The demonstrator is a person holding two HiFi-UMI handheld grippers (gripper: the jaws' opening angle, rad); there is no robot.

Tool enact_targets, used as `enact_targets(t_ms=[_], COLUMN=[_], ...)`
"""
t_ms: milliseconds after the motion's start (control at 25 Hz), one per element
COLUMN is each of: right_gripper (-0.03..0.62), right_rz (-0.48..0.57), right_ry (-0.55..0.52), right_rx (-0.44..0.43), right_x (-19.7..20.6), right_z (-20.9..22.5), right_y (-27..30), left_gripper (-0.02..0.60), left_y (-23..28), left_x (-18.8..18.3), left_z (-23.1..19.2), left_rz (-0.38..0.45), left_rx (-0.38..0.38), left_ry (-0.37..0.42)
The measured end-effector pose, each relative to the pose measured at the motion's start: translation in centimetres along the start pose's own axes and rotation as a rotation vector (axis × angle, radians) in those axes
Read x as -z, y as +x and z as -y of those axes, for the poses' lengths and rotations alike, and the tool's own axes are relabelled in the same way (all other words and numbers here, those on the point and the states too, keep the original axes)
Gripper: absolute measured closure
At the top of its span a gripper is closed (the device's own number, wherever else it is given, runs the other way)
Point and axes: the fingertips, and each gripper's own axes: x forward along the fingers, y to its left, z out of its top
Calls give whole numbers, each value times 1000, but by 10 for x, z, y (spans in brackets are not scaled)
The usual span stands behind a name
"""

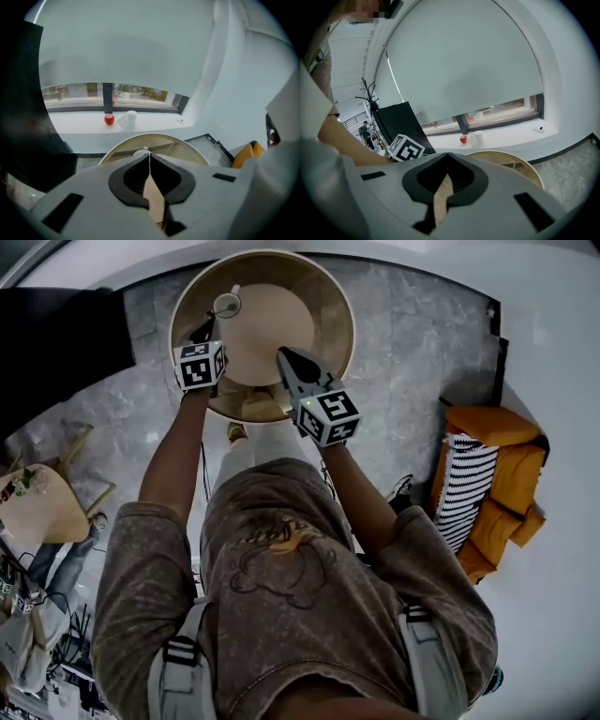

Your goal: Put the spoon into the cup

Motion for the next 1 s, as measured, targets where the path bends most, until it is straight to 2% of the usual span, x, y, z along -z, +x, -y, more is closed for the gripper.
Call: enact_targets(t_ms=[440, 760, 880, 1000], right_gripper=[580, 580, 580, 580], right_rz=[39, 82, 116, 143], right_ry=[-13, -18, -48, -81], right_rx=[28, 32, 26, 20], right_x=[3, -42, -29, -19], right_z=[-35, -60, -86, -104], right_y=[-45, -79, -96, -109], left_gripper=[563, 563, 563, 563], left_y=[-93, -171, -207, -237], left_x=[-7, -61, -45, -34], left_z=[52, 81, 86, 96], left_rz=[54, 126, 177, 229], left_rx=[115, 174, 198, 226], left_ry=[-5, -6, 24, 94])
